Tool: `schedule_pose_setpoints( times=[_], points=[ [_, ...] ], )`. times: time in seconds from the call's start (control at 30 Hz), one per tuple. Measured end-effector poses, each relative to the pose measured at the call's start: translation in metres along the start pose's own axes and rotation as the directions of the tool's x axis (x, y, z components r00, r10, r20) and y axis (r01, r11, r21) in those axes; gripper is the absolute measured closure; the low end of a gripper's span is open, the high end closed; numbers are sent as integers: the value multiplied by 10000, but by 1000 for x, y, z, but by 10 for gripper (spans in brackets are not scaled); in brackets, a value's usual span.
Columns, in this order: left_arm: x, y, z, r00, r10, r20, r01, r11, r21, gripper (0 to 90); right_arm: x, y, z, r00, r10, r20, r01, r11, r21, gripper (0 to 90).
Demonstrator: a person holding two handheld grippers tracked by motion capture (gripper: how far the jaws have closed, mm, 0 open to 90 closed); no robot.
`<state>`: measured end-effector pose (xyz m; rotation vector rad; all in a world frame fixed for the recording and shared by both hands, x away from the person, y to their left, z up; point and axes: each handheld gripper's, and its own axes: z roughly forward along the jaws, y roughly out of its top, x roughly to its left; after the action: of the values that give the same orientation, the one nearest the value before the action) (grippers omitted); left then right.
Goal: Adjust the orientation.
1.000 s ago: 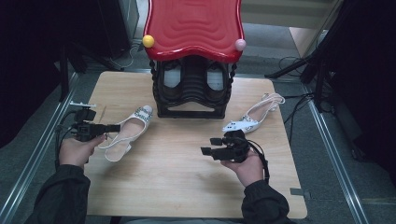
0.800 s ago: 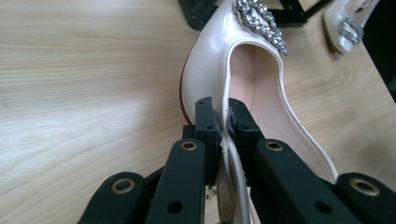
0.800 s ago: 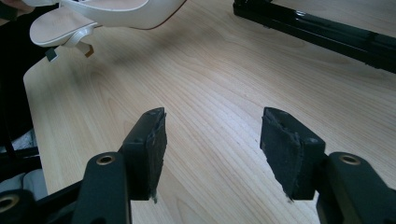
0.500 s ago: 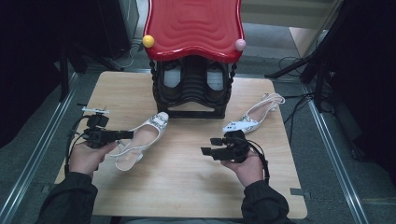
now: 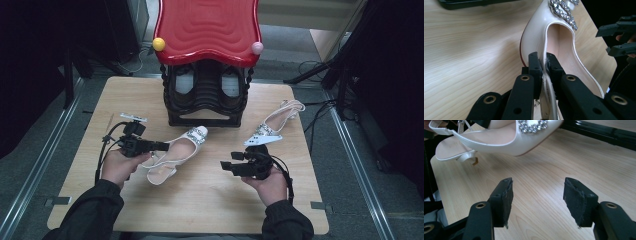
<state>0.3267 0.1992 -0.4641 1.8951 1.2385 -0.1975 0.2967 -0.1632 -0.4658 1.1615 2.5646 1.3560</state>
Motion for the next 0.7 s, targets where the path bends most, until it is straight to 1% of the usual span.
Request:
schedule_pose_setpoints(
  times=[0.1, 0.23, 0.33, 0.37, 0.4, 0.47, 0.5, 0.53, 0.6, 0.63, 0.67, 0.7],
  points=[
    [-8, 4, 14, 9996, 184, 231, -190, 9995, 235, 856, -1, -4, -4, 9999, 89, 132, -89, 10000, -18, 422],
    [-18, 7, 32, 9980, 511, 370, -532, 9969, 577, 856, -2, -9, -9, 9993, 225, 296, -222, 9997, -104, 423],
    [-25, 8, 47, 9972, 553, 508, -588, 9958, 700, 856, -1, -13, -12, 9989, 250, 387, -244, 9996, -164, 424],
    [-26, 9, 51, 9969, 605, 494, -643, 9949, 783, 856, -2, -14, -13, 9988, 257, 419, -250, 9995, -168, 424],
    [-27, 9, 56, 9968, 569, 562, -615, 9945, 843, 856, -1, -15, -13, 9986, 298, 439, -292, 9995, -152, 424],
    [-28, 8, 64, 9968, 591, 541, -647, 9920, 1083, 854, -2, -17, -14, 9984, 338, 464, -329, 9993, -192, 424],
    [-28, 8, 67, 9966, 672, 486, -726, 9901, 1197, 852, -2, -18, -14, 9982, 349, 486, -341, 9993, -179, 424],
    [-28, 8, 69, 9967, 726, 357, -767, 9887, 1291, 850, -2, -18, -15, 9980, 383, 501, -375, 9992, -164, 424],
    [-27, 7, 72, 9944, 1058, 12, -1047, 9827, 1528, 843, -2, -19, -14, 9978, 386, 539, -380, 9992, -126, 424],
    [-26, 6, 73, 9944, 1053, -65, -1029, 9818, 1595, 839, -2, -19, -13, 9979, 379, 523, -374, 9992, -106, 424],
    [-24, 6, 73, 9957, 928, -25, -912, 9829, 1597, 840, -2, -19, -13, 9979, 379, 524, -374, 9992, -108, 424],
    [-22, 6, 73, 9959, 909, 24, -901, 9830, 1600, 840, -2, -19, -12, 9979, 395, 504, -391, 9992, -90, 424]
  ],
)
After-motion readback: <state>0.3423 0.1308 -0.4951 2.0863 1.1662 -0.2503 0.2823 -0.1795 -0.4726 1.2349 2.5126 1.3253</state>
